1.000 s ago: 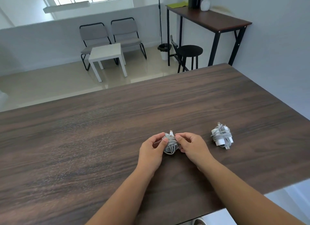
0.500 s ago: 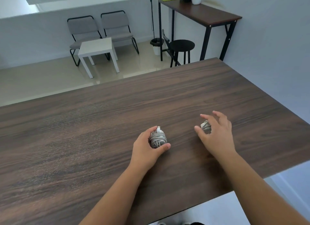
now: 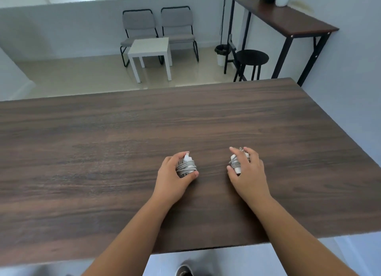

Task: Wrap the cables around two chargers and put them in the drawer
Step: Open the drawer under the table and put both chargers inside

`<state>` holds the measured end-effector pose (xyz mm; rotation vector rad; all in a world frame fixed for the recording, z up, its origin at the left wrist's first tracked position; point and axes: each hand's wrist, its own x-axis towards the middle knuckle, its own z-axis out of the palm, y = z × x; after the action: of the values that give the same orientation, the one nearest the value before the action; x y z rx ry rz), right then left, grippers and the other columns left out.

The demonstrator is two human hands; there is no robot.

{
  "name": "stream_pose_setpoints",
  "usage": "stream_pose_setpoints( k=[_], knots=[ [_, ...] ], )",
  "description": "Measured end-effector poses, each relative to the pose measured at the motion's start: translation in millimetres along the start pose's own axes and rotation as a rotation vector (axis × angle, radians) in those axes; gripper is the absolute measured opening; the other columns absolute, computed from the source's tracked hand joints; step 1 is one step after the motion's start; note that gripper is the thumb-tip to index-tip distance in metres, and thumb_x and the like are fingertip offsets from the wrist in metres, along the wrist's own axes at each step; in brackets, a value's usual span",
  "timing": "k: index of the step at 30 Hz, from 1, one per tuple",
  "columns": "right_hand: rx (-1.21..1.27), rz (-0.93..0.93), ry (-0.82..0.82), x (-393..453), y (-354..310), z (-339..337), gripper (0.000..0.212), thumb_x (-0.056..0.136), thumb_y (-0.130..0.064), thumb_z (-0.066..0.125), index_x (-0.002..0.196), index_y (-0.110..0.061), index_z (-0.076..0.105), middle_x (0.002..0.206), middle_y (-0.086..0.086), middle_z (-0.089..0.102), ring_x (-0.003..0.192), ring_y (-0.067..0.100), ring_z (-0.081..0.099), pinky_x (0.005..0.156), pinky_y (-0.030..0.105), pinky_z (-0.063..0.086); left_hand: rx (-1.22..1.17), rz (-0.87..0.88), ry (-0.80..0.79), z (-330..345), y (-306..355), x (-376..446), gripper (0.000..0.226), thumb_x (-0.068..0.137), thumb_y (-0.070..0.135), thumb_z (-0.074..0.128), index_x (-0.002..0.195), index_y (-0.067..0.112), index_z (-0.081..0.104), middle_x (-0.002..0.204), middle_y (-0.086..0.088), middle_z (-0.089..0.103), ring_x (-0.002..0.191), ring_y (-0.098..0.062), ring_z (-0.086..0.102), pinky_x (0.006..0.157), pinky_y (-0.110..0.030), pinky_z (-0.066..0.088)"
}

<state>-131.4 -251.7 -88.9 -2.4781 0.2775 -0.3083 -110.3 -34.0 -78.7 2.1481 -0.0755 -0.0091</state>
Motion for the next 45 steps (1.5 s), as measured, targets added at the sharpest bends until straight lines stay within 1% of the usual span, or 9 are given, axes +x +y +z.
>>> stream_pose_setpoints(
  k=[6, 13, 16, 19, 24, 30, 37, 40, 45],
  knots=[
    [0.127, -0.203, -0.132, -11.6, -40.6, 34.4, 0.059, 0.083, -0.027, 0.067, 0.137, -0.037, 0.045, 0.140, 0.000, 0.038, 0.123, 0.023, 0.042, 0.091, 0.028, 0.034, 0.050, -0.080, 0.143, -38.4, -15.1, -27.4, 0.063, 0.072, 0.030, 0.084, 0.128, 0.039, 0.057, 0.113, 0.013, 0.055, 0.100, 0.002, 0.055, 0.091, -0.015, 0.039],
    [0.237, -0.400, -0.253, -44.7, -112.7, 78.4, 0.060, 0.079, -0.024, 0.071, 0.134, -0.033, 0.050, 0.132, 0.002, 0.044, 0.117, 0.023, 0.047, 0.095, 0.032, 0.042, 0.076, -0.211, 0.300, -111.0, -42.8, -76.8, 0.074, 0.069, 0.028, 0.088, 0.133, 0.033, 0.053, 0.118, 0.014, 0.056, 0.103, -0.004, 0.054, 0.092, -0.019, 0.043],
    [0.258, -0.461, -0.279, -60.9, -145.4, 96.7, 0.060, 0.077, -0.024, 0.072, 0.133, -0.033, 0.052, 0.131, 0.001, 0.046, 0.114, 0.023, 0.049, 0.094, 0.029, 0.041, 0.047, -0.259, 0.348, -142.0, -59.3, -94.1, 0.074, 0.066, 0.026, 0.090, 0.130, 0.031, 0.052, 0.116, 0.014, 0.058, 0.100, 0.001, 0.057, 0.085, -0.012, 0.043],
    [0.259, -0.495, -0.295, -77.9, -178.6, 117.3, 0.059, 0.077, -0.026, 0.072, 0.132, -0.034, 0.052, 0.130, 0.000, 0.046, 0.113, 0.023, 0.049, 0.093, 0.032, 0.043, 0.051, -0.275, 0.378, -173.4, -79.5, -106.1, 0.069, 0.066, 0.028, 0.090, 0.123, 0.032, 0.053, 0.114, 0.013, 0.062, 0.103, -0.002, 0.060, 0.089, -0.019, 0.048],
    [0.258, -0.469, -0.270, -107.8, -229.6, 154.0, 0.060, 0.076, -0.028, 0.071, 0.132, -0.035, 0.051, 0.127, 0.000, 0.048, 0.110, 0.024, 0.051, 0.093, 0.036, 0.047, 0.094, -0.256, 0.304, -222.4, -110.3, -110.2, 0.059, 0.068, 0.027, 0.088, 0.118, 0.031, 0.058, 0.109, 0.011, 0.067, 0.097, 0.001, 0.061, 0.088, -0.020, 0.051],
    [0.235, -0.367, -0.221, -140.9, -269.2, 190.1, 0.060, 0.078, -0.026, 0.070, 0.133, -0.035, 0.050, 0.129, 0.001, 0.047, 0.112, 0.023, 0.047, 0.093, 0.030, 0.040, 0.232, -0.153, 0.178, -258.8, -144.2, -102.1, 0.060, 0.071, 0.024, 0.083, 0.126, 0.028, 0.059, 0.119, 0.005, 0.062, 0.109, -0.012, 0.059, 0.097, -0.029, 0.048],
    [0.183, -0.273, -0.136, -156.5, -280.1, 199.1, 0.061, 0.079, -0.026, 0.070, 0.135, -0.036, 0.049, 0.131, 0.001, 0.045, 0.115, 0.022, 0.043, 0.090, 0.027, 0.036, 0.242, -0.046, 0.069, -268.7, -164.2, -91.1, 0.064, 0.074, 0.026, 0.079, 0.134, 0.030, 0.055, 0.127, 0.005, 0.058, 0.118, -0.018, 0.054, 0.105, -0.037, 0.044],
    [0.169, -0.246, -0.106, -156.0, -281.1, 199.3, 0.060, 0.081, -0.028, 0.069, 0.137, -0.035, 0.047, 0.132, 0.002, 0.045, 0.114, 0.025, 0.043, 0.093, 0.032, 0.039, 0.231, -0.022, 0.018, -266.8, -168.5, -89.1, 0.067, 0.077, 0.030, 0.077, 0.139, 0.031, 0.051, 0.129, 0.004, 0.056, 0.121, -0.020, 0.052, 0.107, -0.039, 0.042],
    [0.067, -0.273, -0.078, -154.2, -277.8, 199.2, 0.052, 0.088, -0.045, 0.055, 0.138, -0.037, 0.043, 0.134, 0.002, 0.045, 0.115, 0.026, 0.042, 0.100, 0.039, 0.036, 0.237, -0.004, -0.034, -262.0, -173.2, -90.4, 0.070, 0.085, 0.038, 0.070, 0.147, 0.036, 0.038, 0.139, 0.002, 0.047, 0.129, -0.021, 0.043, 0.110, -0.039, 0.039]
  ],
)
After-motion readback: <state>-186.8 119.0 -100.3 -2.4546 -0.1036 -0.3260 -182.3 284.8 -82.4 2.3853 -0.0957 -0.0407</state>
